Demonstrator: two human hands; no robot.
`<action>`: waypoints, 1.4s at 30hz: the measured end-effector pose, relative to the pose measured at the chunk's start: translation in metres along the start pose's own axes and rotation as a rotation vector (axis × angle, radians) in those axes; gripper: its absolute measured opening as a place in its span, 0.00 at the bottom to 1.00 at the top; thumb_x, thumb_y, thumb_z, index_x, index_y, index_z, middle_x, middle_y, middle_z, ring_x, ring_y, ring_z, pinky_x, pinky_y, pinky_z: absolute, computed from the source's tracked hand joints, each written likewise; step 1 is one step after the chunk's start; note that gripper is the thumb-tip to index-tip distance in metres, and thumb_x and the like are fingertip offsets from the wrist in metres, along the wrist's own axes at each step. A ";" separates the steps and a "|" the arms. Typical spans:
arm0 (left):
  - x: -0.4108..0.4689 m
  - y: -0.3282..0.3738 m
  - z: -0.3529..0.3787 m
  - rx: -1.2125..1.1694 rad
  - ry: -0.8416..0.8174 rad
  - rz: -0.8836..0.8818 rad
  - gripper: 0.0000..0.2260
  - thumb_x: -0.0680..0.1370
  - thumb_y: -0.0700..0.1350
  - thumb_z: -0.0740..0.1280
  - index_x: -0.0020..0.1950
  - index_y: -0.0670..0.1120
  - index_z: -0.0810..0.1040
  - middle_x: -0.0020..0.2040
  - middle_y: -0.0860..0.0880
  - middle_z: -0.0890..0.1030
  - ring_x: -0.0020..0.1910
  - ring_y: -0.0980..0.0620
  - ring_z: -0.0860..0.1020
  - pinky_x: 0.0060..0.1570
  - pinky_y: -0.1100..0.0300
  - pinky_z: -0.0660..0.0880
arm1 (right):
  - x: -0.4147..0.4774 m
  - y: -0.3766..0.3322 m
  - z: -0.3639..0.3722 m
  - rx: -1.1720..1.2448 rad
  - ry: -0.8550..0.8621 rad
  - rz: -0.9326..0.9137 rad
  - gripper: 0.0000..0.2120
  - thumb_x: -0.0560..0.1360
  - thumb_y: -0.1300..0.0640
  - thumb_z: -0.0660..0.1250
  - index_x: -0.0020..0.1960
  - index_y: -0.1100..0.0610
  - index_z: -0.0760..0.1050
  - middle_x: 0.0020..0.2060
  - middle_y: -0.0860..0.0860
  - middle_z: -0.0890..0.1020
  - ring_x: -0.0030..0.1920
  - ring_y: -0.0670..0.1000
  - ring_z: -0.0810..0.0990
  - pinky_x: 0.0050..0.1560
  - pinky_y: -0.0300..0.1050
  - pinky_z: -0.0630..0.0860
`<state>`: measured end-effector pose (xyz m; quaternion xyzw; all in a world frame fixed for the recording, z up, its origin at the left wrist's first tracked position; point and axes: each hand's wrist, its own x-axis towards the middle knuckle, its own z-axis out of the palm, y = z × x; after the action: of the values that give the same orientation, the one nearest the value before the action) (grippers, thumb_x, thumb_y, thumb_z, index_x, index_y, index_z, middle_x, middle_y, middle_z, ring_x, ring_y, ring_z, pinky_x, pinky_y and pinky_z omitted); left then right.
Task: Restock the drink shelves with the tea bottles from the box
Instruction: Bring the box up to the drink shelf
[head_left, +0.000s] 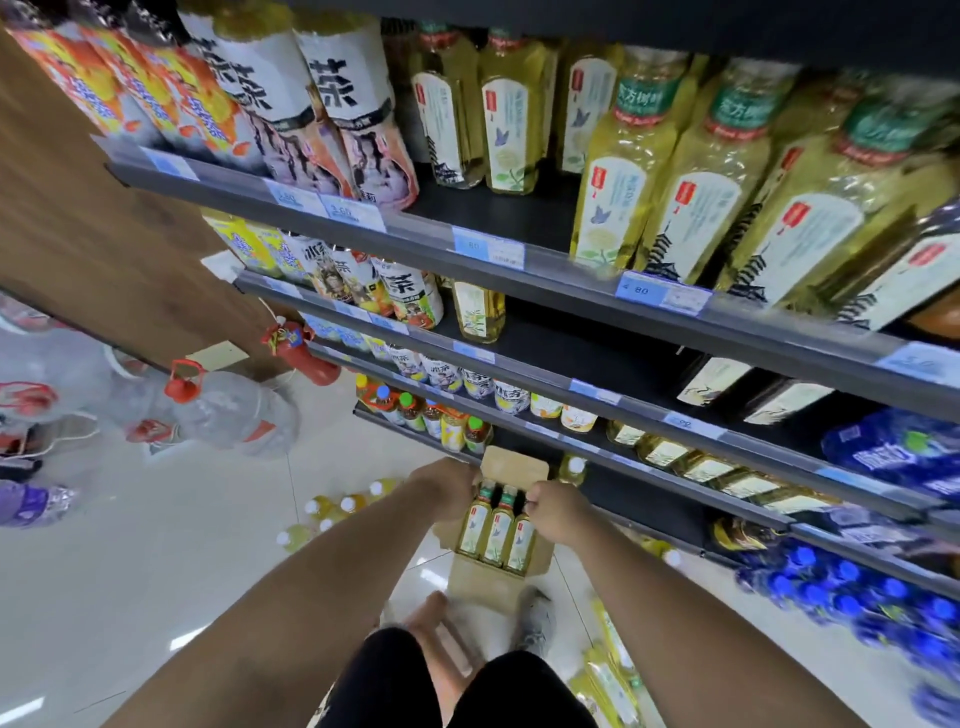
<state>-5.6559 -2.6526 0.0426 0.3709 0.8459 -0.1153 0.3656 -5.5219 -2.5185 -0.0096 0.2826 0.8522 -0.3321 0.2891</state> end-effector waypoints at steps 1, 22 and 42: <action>0.003 0.004 0.001 0.020 -0.006 0.008 0.17 0.82 0.46 0.58 0.71 0.50 0.72 0.66 0.44 0.77 0.63 0.43 0.76 0.56 0.54 0.73 | -0.001 0.002 -0.001 0.026 0.014 0.004 0.14 0.80 0.55 0.60 0.63 0.53 0.77 0.53 0.53 0.82 0.51 0.54 0.80 0.51 0.45 0.77; 0.187 -0.050 0.097 0.229 0.128 0.401 0.12 0.78 0.45 0.61 0.60 0.48 0.77 0.54 0.47 0.80 0.54 0.45 0.79 0.47 0.51 0.80 | 0.121 0.030 0.094 0.219 0.174 0.325 0.10 0.76 0.56 0.60 0.54 0.51 0.78 0.49 0.52 0.83 0.47 0.53 0.81 0.45 0.47 0.80; 0.417 -0.101 0.359 0.512 0.461 0.457 0.15 0.79 0.49 0.58 0.65 0.47 0.72 0.62 0.47 0.76 0.64 0.44 0.70 0.65 0.47 0.62 | 0.362 0.110 0.335 -0.151 0.459 0.179 0.12 0.80 0.62 0.58 0.58 0.58 0.77 0.53 0.56 0.83 0.54 0.58 0.82 0.49 0.50 0.78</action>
<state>-5.7272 -2.6638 -0.5126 0.6443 0.7454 -0.1520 0.0787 -5.5898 -2.5900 -0.5054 0.4027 0.8894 -0.1676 0.1366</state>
